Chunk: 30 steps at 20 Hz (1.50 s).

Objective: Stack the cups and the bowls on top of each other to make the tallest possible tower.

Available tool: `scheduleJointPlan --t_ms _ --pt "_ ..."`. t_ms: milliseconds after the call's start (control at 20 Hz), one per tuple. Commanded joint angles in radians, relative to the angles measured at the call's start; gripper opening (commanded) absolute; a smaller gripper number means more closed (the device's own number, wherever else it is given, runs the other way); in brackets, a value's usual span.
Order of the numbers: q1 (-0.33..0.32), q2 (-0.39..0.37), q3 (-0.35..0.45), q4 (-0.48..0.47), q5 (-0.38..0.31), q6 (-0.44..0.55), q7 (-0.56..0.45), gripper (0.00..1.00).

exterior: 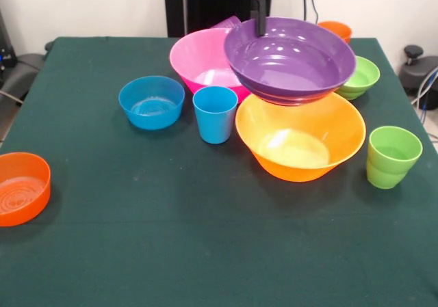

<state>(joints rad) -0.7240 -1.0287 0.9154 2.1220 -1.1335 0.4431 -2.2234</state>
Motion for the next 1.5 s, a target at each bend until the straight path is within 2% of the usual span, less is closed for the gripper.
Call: scheduleJointPlan --t_ms 50,300,750,1000,1500 --pt "0.046 0.015 -0.078 0.057 -0.137 -0.066 0.363 0.00" --pt "0.043 0.013 -0.068 0.070 -0.154 -0.063 0.379 0.00" --pt "0.050 0.007 -0.090 0.100 -0.245 -0.124 0.440 0.00" --pt "0.047 0.005 -0.094 0.107 -0.255 -0.138 0.434 0.00" --pt "0.003 -0.002 -0.063 0.122 -0.217 -0.138 0.384 0.00"
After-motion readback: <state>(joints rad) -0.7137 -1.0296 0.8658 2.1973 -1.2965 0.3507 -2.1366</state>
